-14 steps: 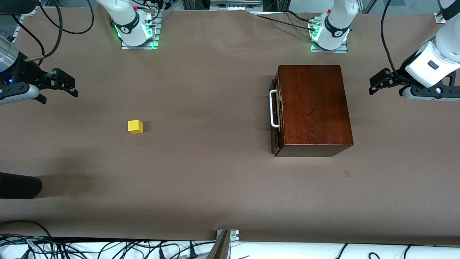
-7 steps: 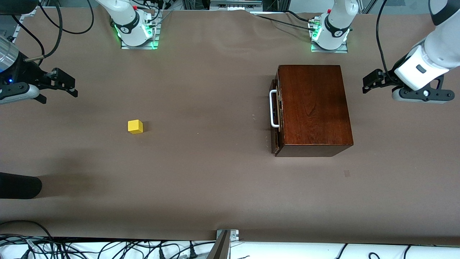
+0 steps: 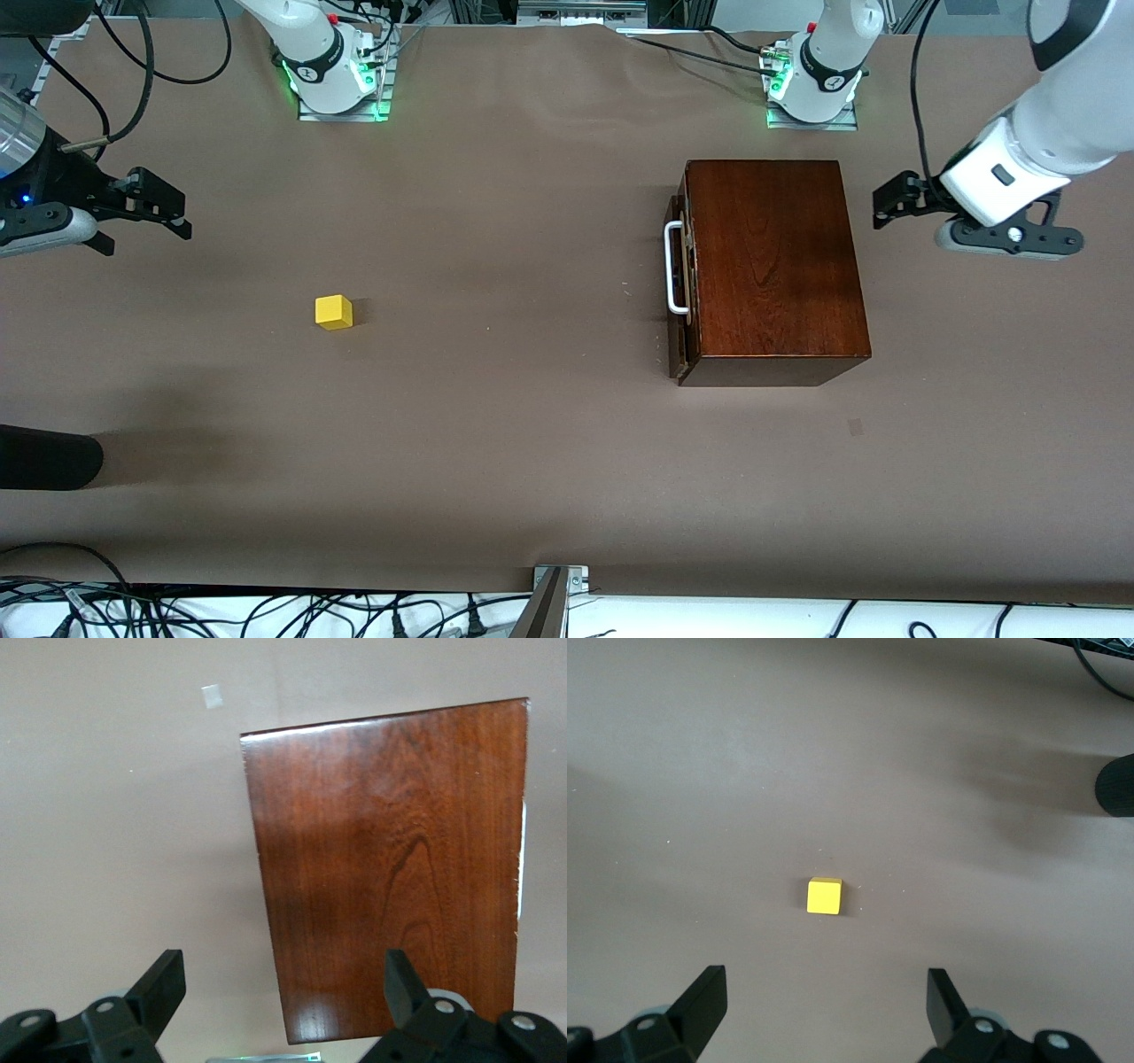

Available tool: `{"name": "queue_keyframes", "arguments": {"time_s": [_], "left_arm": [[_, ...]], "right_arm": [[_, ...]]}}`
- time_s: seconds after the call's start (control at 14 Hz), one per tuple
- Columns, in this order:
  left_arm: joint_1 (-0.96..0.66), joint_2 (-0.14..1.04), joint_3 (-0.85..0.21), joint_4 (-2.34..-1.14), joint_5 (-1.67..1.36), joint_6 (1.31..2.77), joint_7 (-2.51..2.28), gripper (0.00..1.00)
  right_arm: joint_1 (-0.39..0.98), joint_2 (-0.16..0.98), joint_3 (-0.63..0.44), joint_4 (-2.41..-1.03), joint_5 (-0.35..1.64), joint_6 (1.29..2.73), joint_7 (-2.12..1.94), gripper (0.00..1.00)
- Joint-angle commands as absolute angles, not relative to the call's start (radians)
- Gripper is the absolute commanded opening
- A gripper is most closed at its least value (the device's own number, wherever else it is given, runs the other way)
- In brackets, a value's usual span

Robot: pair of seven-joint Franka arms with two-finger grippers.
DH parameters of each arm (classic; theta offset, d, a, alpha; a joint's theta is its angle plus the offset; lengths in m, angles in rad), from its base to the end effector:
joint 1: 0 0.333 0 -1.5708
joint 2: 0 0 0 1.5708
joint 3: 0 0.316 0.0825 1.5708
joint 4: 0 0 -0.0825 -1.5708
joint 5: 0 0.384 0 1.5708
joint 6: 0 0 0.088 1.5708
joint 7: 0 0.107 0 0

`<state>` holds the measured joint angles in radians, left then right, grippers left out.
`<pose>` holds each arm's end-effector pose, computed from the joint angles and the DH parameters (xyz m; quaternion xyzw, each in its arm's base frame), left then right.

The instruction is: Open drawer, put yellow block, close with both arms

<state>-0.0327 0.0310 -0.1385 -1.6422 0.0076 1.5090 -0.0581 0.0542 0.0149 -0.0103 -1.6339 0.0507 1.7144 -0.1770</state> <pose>0.5442 -0.0922 0.5693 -0.9950 0.0565 0.0811 0.0110 0.5705 0.0298 0.5992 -0.9934 -0.1073 -0.0344 0.0229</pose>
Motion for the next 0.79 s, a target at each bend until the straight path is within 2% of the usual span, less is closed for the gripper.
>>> {"name": "queue_keyframes", "arguments": {"time_s": [0.0, 0.5, 0.71], "left_arm": [[-0.037, 0.046, -0.193, -1.612, 0.028, 1.491, -0.077, 1.0], [-0.044, 0.113, -0.356, -1.571, 0.041, 1.555, -0.25, 1.0], [-0.132, 0.181, -0.365, -1.526, 0.083, 1.559, -0.391, 1.0]], "right_arm": [[0.051, 0.025, -0.011, -1.605, 0.052, 1.692, -0.181, 1.0], [0.051, 0.025, -0.011, -1.605, 0.052, 1.692, -0.181, 1.0], [0.051, 0.025, -0.012, -1.605, 0.052, 1.692, -0.181, 1.0]]}}
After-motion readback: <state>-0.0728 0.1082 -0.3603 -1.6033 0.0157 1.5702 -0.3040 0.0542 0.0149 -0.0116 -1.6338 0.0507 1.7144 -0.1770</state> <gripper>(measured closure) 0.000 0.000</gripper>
